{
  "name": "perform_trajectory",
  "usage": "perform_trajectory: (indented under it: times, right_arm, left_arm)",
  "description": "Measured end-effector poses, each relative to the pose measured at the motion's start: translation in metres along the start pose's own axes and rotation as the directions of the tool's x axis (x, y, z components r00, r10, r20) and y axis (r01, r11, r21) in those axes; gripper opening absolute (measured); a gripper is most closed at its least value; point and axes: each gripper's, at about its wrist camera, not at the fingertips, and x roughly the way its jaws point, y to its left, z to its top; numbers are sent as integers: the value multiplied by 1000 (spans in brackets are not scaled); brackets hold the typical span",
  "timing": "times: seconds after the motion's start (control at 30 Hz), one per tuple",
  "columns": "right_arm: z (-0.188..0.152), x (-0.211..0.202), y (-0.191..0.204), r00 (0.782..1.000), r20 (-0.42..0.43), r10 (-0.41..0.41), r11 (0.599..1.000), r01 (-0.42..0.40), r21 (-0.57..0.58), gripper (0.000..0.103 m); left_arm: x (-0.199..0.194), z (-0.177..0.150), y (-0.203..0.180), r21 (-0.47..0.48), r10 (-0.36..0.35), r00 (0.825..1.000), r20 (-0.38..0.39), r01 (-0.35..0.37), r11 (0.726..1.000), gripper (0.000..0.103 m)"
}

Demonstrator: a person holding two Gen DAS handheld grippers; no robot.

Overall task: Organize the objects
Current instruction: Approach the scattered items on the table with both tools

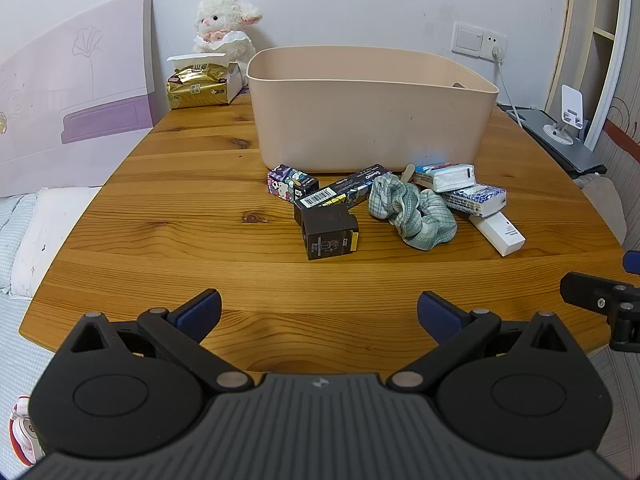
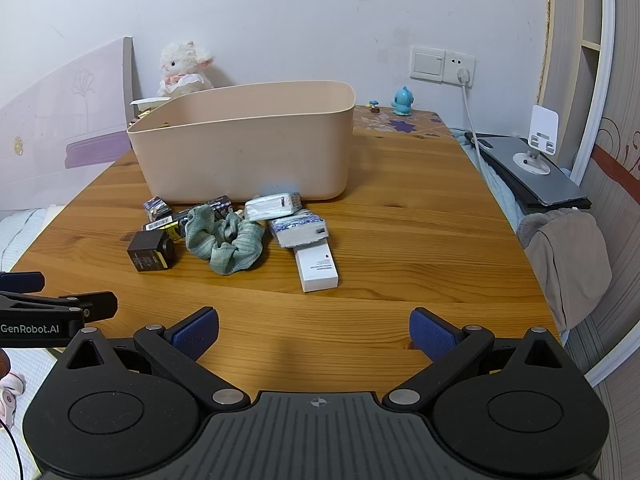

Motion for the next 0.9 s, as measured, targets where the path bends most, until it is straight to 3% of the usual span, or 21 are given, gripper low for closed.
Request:
perform_trajectory:
  times: [0.9]
  right_arm:
    - [4,10,-3,1000,-13,11,1000,-11,3,103]
  left_arm:
    - [7,2,-1,4,2,1000,-8,-2,1000,103]
